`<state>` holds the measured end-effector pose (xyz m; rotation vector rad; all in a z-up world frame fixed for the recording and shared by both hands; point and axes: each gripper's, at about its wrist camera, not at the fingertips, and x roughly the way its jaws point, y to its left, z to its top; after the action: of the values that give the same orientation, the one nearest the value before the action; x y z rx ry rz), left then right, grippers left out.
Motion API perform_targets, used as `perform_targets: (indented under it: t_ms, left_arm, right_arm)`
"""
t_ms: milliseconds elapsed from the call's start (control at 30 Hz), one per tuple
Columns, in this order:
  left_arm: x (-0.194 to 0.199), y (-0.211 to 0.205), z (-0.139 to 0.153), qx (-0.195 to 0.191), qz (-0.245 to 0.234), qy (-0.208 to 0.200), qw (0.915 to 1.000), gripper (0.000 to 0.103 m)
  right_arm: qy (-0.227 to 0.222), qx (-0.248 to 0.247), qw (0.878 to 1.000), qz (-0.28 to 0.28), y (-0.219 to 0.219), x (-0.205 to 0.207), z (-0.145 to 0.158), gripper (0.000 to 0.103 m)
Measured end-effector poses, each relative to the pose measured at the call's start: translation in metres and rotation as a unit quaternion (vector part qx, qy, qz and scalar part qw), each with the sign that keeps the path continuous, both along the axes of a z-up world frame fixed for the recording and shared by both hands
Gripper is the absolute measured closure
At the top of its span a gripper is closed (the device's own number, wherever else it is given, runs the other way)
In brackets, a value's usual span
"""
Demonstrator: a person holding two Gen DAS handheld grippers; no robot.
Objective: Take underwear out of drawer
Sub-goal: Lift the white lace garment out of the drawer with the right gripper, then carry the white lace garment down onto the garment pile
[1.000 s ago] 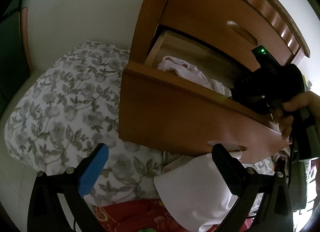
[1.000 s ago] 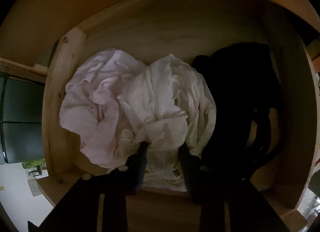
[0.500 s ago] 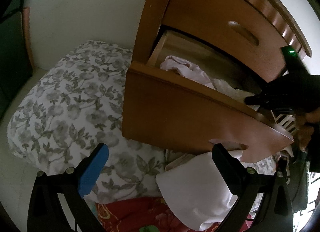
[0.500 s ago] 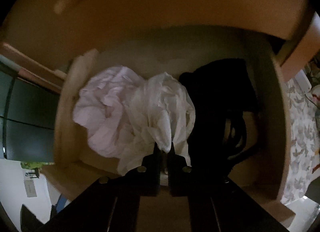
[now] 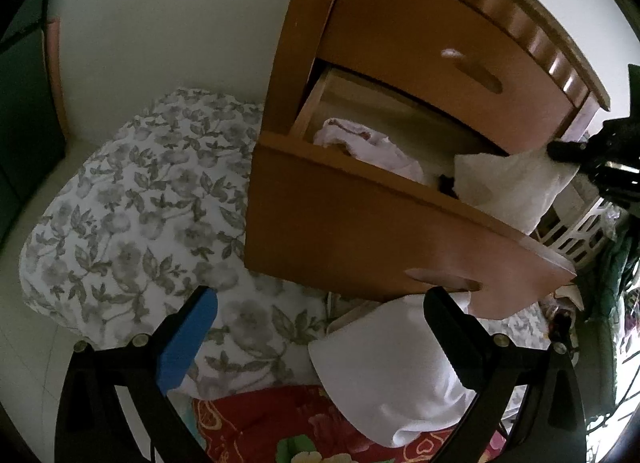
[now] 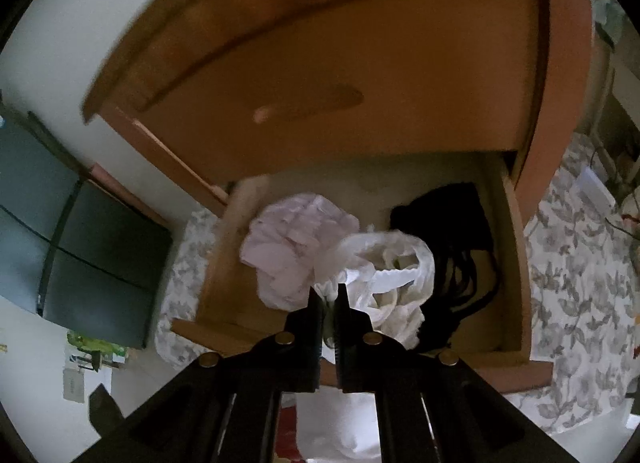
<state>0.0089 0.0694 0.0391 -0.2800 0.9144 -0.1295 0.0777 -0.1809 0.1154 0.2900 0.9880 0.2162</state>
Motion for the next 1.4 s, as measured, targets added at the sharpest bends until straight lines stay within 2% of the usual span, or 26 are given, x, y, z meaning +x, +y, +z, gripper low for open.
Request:
perform_targets:
  t_ms: [367,567,833,1067,1400]
  left_arm:
    - [-0.024,0.006,0.025,-0.002,0.004,-0.027,0.9996,0.000]
    - [-0.037,0.002,0.043,-0.011,-0.004,-0.050,0.9987,0.000]
    - [-0.053,0.000,0.064,-0.024,-0.006,-0.078,0.9966,0.000]
    - [-0.061,-0.002,0.070,-0.024,-0.015,-0.084,0.9961,0.000]
    - [-0.066,-0.002,0.072,-0.027,-0.018,-0.087,0.9957,0.000]
  right_arm:
    - [-0.065,0.018,0.998,-0.007,0.005,-0.045,0.045,0.098]
    - [-0.105,0.017,0.994,-0.003,0.009,-0.082,0.077,0.098]
    - [-0.144,0.009,0.990,0.003,0.011,-0.133,0.104,0.098]
    - [-0.143,0.005,0.990,-0.009,0.004,-0.163,0.093,0.098]
    - [-0.088,-0.019,0.996,-0.020,-0.002,-0.170,0.051,0.098]
